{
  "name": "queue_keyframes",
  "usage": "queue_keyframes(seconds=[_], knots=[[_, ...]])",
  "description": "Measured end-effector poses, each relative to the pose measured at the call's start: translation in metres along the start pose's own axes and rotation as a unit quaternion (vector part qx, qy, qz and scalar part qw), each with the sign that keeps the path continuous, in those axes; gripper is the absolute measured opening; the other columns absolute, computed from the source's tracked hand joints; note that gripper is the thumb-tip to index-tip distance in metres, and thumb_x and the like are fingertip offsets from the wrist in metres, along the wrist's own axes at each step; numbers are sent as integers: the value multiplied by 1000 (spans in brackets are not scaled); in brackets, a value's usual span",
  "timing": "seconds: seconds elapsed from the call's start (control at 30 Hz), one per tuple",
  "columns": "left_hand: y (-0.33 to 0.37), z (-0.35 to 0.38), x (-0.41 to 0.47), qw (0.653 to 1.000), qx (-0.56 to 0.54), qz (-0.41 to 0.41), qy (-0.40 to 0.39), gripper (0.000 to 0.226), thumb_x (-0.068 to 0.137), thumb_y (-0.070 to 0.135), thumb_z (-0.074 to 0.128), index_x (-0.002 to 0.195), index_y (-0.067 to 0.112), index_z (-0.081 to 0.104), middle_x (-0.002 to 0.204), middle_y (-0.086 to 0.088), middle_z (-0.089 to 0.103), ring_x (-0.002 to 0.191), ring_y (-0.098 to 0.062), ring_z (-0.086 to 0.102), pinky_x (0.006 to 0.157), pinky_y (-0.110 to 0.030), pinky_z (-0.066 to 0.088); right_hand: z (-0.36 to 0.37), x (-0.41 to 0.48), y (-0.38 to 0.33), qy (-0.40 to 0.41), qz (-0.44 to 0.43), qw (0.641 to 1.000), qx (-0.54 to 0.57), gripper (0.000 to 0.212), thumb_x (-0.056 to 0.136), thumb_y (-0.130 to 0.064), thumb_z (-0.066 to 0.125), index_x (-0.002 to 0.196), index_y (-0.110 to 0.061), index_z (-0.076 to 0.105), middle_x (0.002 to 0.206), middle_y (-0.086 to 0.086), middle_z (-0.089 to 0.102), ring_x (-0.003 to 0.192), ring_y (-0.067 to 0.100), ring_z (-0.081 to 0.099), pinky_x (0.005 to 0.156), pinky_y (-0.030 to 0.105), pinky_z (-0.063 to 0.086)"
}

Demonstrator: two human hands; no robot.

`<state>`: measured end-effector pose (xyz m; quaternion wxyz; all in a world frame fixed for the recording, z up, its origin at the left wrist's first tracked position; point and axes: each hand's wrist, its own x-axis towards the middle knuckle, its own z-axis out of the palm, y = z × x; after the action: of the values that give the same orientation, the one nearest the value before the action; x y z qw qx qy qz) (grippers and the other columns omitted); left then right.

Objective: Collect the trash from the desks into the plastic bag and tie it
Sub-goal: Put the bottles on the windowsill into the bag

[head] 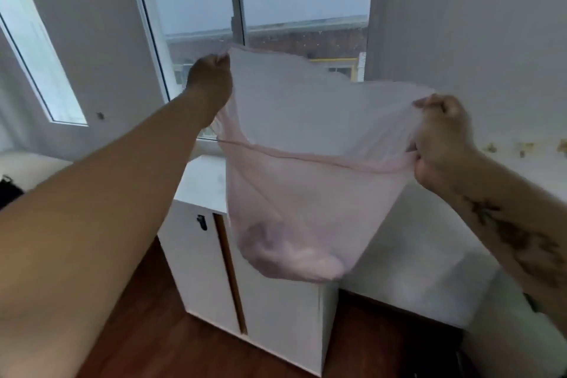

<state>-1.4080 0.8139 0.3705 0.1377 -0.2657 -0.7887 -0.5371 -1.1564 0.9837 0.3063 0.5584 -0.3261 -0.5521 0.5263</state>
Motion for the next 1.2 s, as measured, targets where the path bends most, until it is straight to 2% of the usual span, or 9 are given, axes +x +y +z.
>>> queue_keyframes(seconds=[0.3,0.5,0.6,0.7,0.83,0.97,1.03,1.13,1.2], knots=[[-214,-118,145,986,123,-100,56,46,99,40,39,128,11,61,126,-14,64,114,-34,59,96,-36,45,284,-60,118,-128,143,981,35,29,103,-27,33,90,-20,58,75,1,49,62,16,45,56,30,40],[-261,-137,258,986,119,-57,99,39,101,32,36,112,3,62,122,-20,62,111,-34,56,88,-34,42,438,-65,145,-125,84,987,55,30,102,-33,34,80,-27,54,73,-3,52,73,22,52,71,43,49],[-267,-126,300,988,110,-18,108,31,101,31,34,78,22,53,105,-10,60,97,-24,55,76,-26,35,475,-58,167,-141,-12,990,22,26,104,-26,32,92,-17,53,73,-8,51,65,0,47,62,24,40],[-282,-97,323,993,89,-10,75,31,101,33,34,78,23,52,99,-6,56,89,-19,50,74,-25,36,490,-51,213,-154,-60,985,-40,25,104,-25,32,97,-14,52,67,-6,49,56,-3,47,52,14,32],[-331,-38,341,996,75,-36,26,29,100,32,38,97,15,62,90,-7,59,78,-20,52,64,-27,38,500,-23,296,-204,-46,968,-140,30,102,-41,28,93,-20,47,69,3,53,62,21,52,55,35,34],[-370,24,362,994,66,-86,-30,32,100,36,37,96,16,62,76,-2,54,63,-18,46,55,-28,35,500,56,366,-206,-39,947,-243,62,89,-71,17,112,-26,53,109,6,58,100,26,55,79,40,43],[-378,46,377,994,47,-96,-34,28,99,34,38,92,20,61,73,0,51,61,-18,43,52,-27,32,502,100,393,-249,-80,868,-423,45,98,-49,32,135,-27,43,137,9,45,126,32,41,95,44,39],[-385,68,398,992,30,-107,-59,24,99,32,39,91,25,60,75,3,53,58,-14,43,54,-27,33,519,131,418,-401,-196,659,-606,77,90,-14,50,151,-38,11,162,3,4,146,38,7,112,47,28],[-393,77,410,989,34,-113,-94,25,99,36,39,89,27,60,68,4,51,55,-14,42,53,-27,34,535,129,428,-448,-245,597,-619,83,87,-8,52,151,-40,11,162,1,7,147,38,6,113,47,26]])
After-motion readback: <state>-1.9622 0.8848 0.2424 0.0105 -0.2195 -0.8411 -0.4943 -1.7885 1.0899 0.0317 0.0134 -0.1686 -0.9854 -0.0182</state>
